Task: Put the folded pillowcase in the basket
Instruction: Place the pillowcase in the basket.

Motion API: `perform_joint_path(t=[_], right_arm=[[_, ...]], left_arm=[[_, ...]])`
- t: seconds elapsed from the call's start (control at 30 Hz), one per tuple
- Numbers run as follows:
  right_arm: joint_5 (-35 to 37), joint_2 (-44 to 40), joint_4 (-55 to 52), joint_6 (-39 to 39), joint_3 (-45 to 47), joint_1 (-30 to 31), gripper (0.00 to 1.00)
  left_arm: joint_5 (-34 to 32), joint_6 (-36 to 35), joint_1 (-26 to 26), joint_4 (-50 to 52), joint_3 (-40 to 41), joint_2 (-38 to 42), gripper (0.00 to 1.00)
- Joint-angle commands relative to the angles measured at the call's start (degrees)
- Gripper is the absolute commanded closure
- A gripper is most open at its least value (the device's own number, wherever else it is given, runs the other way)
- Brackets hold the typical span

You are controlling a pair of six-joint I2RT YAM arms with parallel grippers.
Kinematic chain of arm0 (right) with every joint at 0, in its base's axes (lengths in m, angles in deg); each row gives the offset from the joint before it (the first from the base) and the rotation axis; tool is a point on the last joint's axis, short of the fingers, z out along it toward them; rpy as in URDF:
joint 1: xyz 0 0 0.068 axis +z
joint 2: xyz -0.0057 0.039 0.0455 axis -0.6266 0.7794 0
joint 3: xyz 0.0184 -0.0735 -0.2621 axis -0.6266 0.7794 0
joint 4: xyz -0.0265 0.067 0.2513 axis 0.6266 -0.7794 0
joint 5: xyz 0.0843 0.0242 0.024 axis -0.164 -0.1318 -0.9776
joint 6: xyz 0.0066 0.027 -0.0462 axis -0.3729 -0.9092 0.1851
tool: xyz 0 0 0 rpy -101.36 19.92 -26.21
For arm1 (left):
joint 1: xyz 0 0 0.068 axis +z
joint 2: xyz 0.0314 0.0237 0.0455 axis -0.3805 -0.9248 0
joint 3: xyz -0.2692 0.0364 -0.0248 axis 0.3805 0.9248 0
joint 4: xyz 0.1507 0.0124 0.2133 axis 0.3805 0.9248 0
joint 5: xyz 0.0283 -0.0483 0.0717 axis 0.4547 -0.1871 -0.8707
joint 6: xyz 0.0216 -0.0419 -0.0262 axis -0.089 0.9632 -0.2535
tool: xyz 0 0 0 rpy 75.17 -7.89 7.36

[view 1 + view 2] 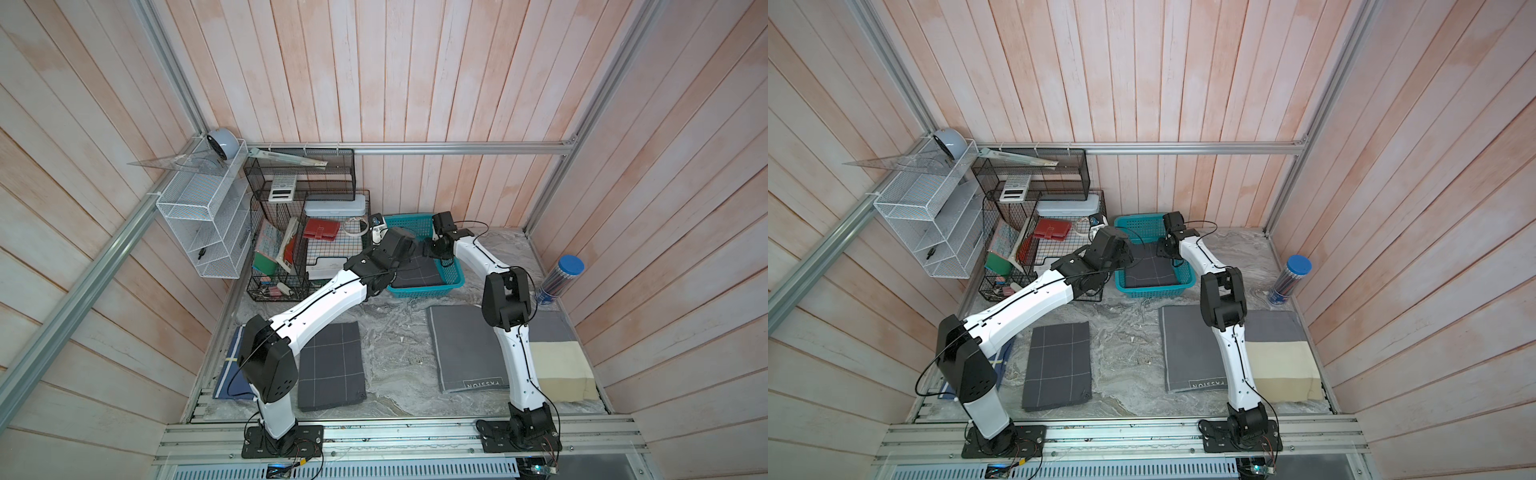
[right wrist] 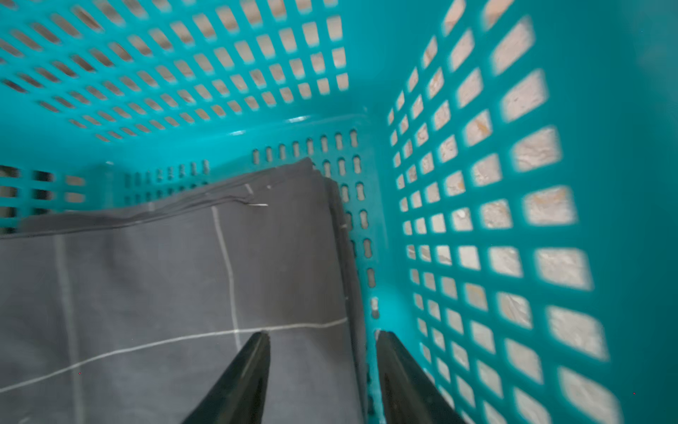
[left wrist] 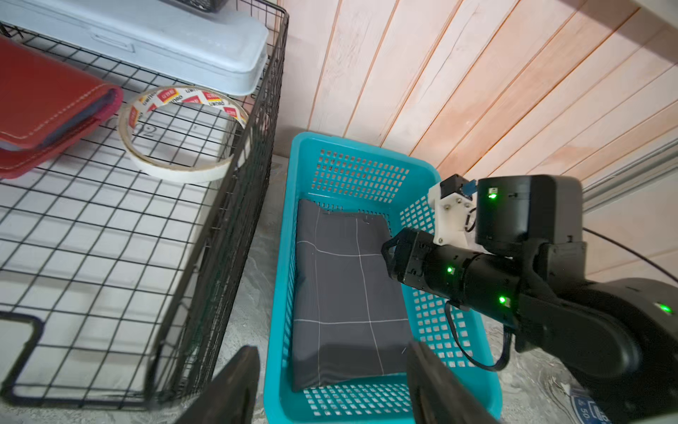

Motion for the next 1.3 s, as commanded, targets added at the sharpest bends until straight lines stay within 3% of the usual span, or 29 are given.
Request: perform_joint_path(t=[0.0,0.17,0.33,0.43,0.83,0.97,1.13,1.27], right_arm=[[2.48,2.84,-4.45,1.86,-3.38,0.50,0.47],[2.79,5.37,-5.84,1.67,-5.86,1.24,0.53],[5.08,4.68,-6.76,1.59,-6.24,1.44,0.76],[6.20,3.10,-6.81,1.03,-5.55,1.51,0.85],[9.84,1.05,-7.18,0.33,-4.53,1.60,0.89],[9.04,0.68,-7.68,0.21,-4.59,1.69,0.82],[12.75,-4.80,-10.70,1.78,-4.84,2.39,0.47],[10.98,-12.53,-14.38,3.74,-4.38,2.63,0.40]], left_arm=[[-1.80,0.46,0.09,-3.65,5.17,3.21,0.30],[-2.32,0.92,0.22,-4.89,9.78,5.72,0.29],[-1.99,1.79,0.75,-5.31,13.05,7.28,0.28],[-1.88,2.29,1.10,-5.50,14.60,7.98,0.28],[-1.72,2.95,1.64,-5.70,16.81,9.05,0.28],[-1.40,3.12,1.65,-5.31,16.57,8.86,0.27],[-0.76,2.87,1.64,-4.11,16.68,10.11,0.27],[-0.06,2.27,1.63,-2.33,17.72,12.91,0.26]])
